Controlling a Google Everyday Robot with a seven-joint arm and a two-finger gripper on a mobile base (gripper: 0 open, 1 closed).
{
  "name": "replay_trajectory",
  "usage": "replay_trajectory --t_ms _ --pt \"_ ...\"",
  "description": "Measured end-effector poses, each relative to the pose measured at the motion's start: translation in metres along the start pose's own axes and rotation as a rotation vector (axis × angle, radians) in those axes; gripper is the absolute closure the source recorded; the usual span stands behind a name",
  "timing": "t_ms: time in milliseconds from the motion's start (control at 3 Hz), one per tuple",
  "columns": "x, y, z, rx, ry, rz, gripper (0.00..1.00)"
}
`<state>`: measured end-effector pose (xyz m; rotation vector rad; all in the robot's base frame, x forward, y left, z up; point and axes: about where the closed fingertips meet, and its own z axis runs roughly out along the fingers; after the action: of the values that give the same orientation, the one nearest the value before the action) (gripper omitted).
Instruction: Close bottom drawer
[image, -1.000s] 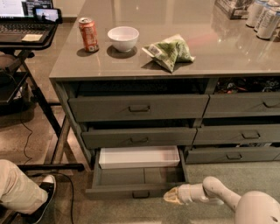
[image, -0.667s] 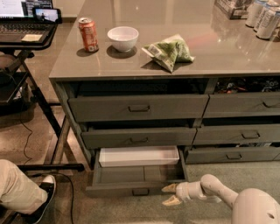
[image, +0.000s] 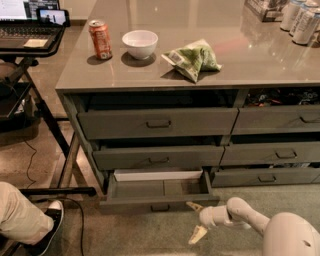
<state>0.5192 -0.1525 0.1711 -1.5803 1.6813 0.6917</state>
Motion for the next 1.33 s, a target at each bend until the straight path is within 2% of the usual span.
replay_trajectory --t_ms 333,667,1000,1333 --pt "-0.001 -0.030 0.009 0.022 0.050 0.000 0.00" --pt "0.005 -0.049 0.013 0.049 0.096 0.020 0.00" --pt "0.010 -0.054 0.017 0.051 0.105 0.023 0.00" --pt "0.021 -0.073 0.021 0.090 0.121 0.025 0.18"
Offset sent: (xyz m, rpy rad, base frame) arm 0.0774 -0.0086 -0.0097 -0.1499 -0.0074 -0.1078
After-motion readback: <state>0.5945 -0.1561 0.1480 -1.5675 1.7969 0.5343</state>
